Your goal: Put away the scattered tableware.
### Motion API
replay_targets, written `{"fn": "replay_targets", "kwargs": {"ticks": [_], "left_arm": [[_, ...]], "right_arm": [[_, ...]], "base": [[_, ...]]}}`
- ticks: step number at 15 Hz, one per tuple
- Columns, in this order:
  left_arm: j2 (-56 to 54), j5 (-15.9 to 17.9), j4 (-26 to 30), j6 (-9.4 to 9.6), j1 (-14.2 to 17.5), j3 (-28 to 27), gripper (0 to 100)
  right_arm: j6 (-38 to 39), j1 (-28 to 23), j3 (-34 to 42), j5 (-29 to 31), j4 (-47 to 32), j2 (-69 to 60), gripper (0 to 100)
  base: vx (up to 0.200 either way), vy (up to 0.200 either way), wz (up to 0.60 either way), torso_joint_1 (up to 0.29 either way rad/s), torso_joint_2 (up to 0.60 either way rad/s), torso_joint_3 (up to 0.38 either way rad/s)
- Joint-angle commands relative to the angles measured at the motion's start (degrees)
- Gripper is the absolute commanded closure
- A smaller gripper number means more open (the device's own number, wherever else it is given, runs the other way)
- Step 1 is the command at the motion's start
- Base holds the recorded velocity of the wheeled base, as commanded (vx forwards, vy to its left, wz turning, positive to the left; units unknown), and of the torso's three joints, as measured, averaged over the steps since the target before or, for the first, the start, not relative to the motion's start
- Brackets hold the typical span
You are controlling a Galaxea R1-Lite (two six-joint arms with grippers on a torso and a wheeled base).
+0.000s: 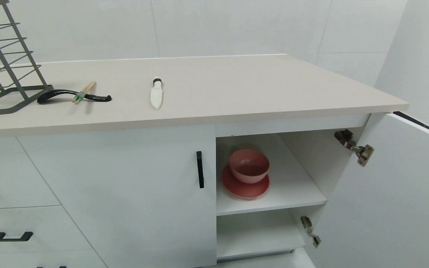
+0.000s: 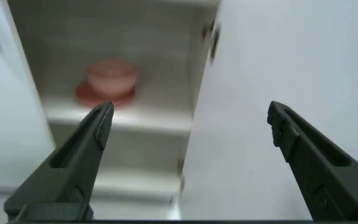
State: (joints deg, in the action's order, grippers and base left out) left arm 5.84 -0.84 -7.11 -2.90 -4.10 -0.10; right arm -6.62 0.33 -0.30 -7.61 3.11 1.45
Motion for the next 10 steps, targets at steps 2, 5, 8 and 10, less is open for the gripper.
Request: {"fn": "replay_targets", "kwargs": {"ticks": [2,5,8,10], "left_arm": [[-5.84,-0.39,8.25,0.97,4.36,-0.25,0],[-5.84,-0.57,7.02,0.88,4.18,0.1,0],[-5.84,-0.57,7.02,0.97,4.18,0.1,0],[-5.84,-0.39,7.02,1.06,4.18,0.1,0]], "right_arm": [[0.12,-0.15,0.3,0.05,-0.21,-1.45,0],[0.64,-0.15,0.3,0.14,-0.3,-1.45,0],[1.17,-0.24,0.3,0.75,-0.47,-1.45,0],[3.89,-0.24,0.3,4.0,-2.93,-1.45,0]], "base": [[0.0,0.0,0.0,0.0,0.0,0.0],[0.0,0.0,0.0,0.0,0.0,0.0],[0.0,0.0,0.0,0.0,0.0,0.0],[0.0,0.0,0.0,0.0,0.0,0.0]]}}
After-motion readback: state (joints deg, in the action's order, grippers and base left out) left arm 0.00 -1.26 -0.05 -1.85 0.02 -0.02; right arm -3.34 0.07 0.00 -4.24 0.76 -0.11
